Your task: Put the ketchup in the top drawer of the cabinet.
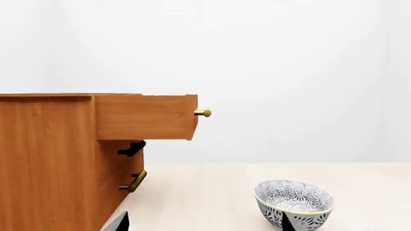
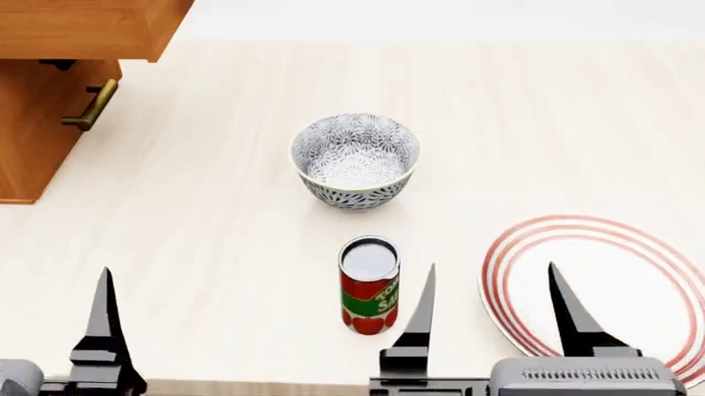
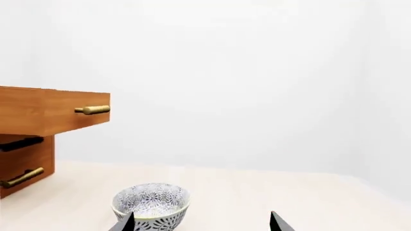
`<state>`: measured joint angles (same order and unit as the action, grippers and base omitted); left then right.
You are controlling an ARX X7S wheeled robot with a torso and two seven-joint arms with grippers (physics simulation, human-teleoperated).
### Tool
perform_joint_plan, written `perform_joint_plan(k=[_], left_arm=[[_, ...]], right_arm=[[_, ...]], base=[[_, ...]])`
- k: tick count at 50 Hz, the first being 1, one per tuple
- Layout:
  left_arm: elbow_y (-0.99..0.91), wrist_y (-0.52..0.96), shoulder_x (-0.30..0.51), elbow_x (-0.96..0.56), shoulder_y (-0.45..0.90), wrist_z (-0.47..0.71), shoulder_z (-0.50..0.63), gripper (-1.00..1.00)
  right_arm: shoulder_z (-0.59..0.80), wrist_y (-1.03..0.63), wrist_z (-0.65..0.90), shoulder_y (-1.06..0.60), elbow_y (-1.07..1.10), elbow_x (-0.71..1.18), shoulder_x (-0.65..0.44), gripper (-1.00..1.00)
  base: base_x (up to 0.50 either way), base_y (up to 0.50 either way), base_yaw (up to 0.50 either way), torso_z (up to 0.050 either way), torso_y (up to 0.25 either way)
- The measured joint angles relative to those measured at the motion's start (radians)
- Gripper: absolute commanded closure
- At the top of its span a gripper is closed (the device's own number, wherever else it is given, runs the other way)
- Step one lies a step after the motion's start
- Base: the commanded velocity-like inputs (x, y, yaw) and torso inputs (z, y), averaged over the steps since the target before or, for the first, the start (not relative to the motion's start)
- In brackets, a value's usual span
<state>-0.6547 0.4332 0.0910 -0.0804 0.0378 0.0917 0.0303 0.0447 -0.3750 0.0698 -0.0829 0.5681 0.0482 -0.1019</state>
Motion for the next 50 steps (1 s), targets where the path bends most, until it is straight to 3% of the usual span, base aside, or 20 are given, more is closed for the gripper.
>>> perform_joint_plan(k=[20,33,41,50], left_arm=[[-0.162,0.076,0.031,-0.048,-0.012,0.028,-0.011,-1.00],[-0.166,0.098,0.038,-0.061,0.009,0.052,-0.001,-1.00],[-0.153,0.099,0.043,-0.072,0.018,0.062,0.001,-1.00],[-0.146,0.093,0.050,-0.082,0.016,0.072,0.000,-1.00]], right_arm=[[-0.005,-0.139,0.036,-0.007,0.191,0.035,-0.027,-1.00],[-0.003,-0.130,0.049,-0.004,0.176,0.047,-0.038,-1.00],[-0.012,-0.116,0.058,0.001,0.164,0.065,-0.039,-1.00],[-0.015,-0.106,0.064,0.006,0.156,0.083,-0.043,-1.00]], base=[[0.40,0.00,0.00,0.000,0.000],[0.49,0.00,0.00,0.000,0.000],[0.03,0.00,0.00,0.000,0.000],[0.50,0.00,0.00,0.000,0.000]])
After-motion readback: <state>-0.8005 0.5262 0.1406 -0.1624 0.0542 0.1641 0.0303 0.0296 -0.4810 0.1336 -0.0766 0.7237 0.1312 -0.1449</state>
